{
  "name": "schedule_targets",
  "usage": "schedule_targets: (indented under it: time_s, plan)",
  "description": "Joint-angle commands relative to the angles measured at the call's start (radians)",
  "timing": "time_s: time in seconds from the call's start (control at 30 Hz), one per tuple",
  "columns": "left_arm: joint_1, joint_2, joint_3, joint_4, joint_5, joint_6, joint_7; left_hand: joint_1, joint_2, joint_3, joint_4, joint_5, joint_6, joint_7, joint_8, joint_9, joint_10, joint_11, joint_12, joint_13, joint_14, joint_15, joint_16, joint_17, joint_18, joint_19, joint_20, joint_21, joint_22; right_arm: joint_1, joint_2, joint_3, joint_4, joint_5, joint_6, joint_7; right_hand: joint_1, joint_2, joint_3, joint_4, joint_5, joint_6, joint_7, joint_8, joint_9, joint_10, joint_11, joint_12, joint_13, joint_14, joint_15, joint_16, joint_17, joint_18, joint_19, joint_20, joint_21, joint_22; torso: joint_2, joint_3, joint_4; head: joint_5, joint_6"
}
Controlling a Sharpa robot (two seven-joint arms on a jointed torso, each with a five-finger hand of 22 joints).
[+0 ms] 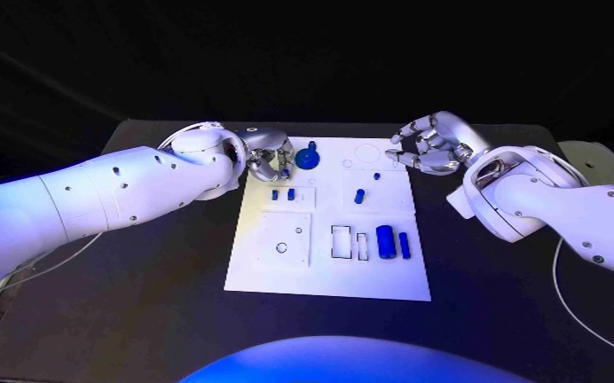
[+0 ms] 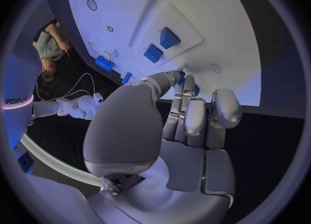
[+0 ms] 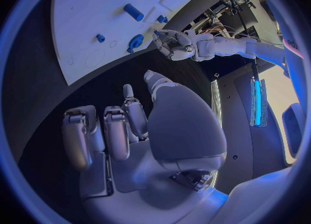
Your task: Assemble the parts on the task board
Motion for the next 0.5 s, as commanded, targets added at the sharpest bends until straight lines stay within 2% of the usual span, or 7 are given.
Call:
schedule_targets:
  time_s: [0.03, 0.5]
  plan:
    - [-0.001, 0.004, 0.001, -0.002, 0.005, 0.036, -0.004, -0.006, 0.001, -0.006, -0.002, -0.006, 0.006, 0.001, -0.005, 0.001, 0.004, 0.001, -0.005, -0.001, 0.000, 0.002, -0.004, -0.001, -0.010, 0.000, 0.000, 0.002, 0.000, -0.001, 0.001, 0.000, 0.001, -0.006, 0.004, 0.007, -0.006, -0.002, 0.006, -0.001, 0.006, -0.010, 0.000, 0.004, 0.001, 0.000, -0.001, -0.001, 0.046, 0.096, -0.007, -0.006, 0.229, -0.001, 0.093, -0.005, -0.005, 0.248, 0.000, 0.0001, 0.0006, -0.001, -0.001]
    - [-0.006, 0.014, 0.000, -0.008, 0.005, 0.042, 0.001, -0.007, 0.001, -0.006, -0.002, -0.006, 0.006, 0.001, -0.005, 0.001, 0.005, 0.000, -0.006, -0.001, -0.001, 0.002, -0.005, -0.003, -0.010, 0.000, 0.001, 0.002, 0.000, -0.001, 0.002, 0.000, 0.001, -0.006, 0.004, 0.007, -0.006, -0.002, 0.006, -0.001, 0.006, -0.010, 0.000, 0.004, 0.001, 0.000, -0.001, -0.001, 0.046, 0.096, -0.007, -0.006, 0.229, -0.001, 0.093, -0.005, -0.005, 0.248, 0.000, -0.0010, 0.0013, -0.002, -0.003]
